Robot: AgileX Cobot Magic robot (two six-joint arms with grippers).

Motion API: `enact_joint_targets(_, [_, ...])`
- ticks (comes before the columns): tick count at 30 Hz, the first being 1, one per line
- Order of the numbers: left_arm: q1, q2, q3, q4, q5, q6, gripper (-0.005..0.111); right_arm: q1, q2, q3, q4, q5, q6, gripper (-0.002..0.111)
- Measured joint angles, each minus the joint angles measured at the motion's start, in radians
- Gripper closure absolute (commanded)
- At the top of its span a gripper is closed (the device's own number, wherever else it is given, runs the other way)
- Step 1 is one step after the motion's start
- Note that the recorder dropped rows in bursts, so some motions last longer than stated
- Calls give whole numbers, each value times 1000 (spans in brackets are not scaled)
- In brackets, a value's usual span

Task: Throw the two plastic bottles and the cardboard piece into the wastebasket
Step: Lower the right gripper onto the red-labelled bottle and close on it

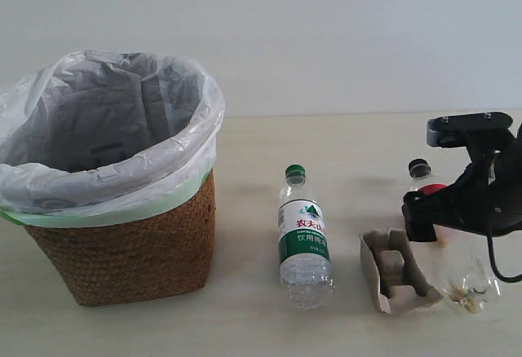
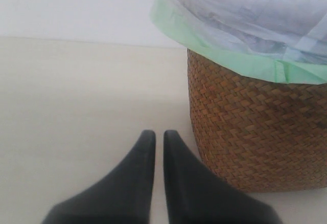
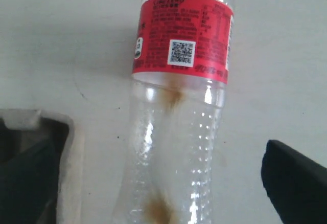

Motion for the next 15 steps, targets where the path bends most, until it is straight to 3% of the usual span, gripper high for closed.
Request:
enact_joint_targets(8, [0, 0, 0, 0, 0, 0, 101, 0, 47, 0, -16, -4, 37, 6])
enact_joint_targets(15, [0, 0, 0, 0, 0, 0, 101, 0, 110, -9, -14, -129, 116, 6])
